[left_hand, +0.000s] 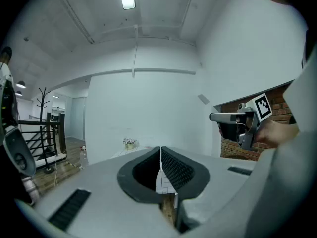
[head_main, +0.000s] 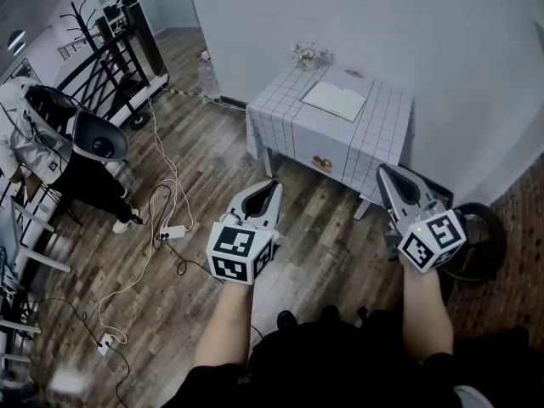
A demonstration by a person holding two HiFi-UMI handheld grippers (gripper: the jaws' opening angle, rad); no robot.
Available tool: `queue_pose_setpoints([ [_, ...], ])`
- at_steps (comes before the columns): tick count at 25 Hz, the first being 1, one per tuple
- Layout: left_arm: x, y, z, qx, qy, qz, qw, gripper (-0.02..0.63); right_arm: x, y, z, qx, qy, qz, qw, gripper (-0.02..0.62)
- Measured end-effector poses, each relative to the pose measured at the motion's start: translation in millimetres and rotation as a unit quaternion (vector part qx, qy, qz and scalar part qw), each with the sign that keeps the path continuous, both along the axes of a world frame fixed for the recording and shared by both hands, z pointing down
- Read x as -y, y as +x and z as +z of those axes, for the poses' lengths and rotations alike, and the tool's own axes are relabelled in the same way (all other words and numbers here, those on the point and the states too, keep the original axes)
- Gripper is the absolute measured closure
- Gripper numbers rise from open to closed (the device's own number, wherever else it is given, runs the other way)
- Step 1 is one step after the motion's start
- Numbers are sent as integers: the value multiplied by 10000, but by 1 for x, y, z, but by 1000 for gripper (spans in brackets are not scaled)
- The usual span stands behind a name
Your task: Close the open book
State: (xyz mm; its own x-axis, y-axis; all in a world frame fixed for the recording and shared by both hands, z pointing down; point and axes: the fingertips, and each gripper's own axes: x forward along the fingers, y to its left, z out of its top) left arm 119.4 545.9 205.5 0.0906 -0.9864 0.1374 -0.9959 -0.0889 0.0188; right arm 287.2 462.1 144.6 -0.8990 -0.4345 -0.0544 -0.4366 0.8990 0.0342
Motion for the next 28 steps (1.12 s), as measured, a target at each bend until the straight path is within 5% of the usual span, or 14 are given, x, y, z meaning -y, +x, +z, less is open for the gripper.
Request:
queue_pose_setpoints([
  [16, -33, -73, 9, -79, 98, -64, 9999, 589, -33, -77, 13, -305, -40, 54, 9995, 592],
  [23, -10, -96, 18, -122, 4, -109, 9999, 589, -7, -103, 18, -592, 173, 239, 9978, 592],
  [28, 21, -118, 24, -138, -159, -114, 9997, 589, 28, -134, 36, -658, -116, 135, 9977, 592],
])
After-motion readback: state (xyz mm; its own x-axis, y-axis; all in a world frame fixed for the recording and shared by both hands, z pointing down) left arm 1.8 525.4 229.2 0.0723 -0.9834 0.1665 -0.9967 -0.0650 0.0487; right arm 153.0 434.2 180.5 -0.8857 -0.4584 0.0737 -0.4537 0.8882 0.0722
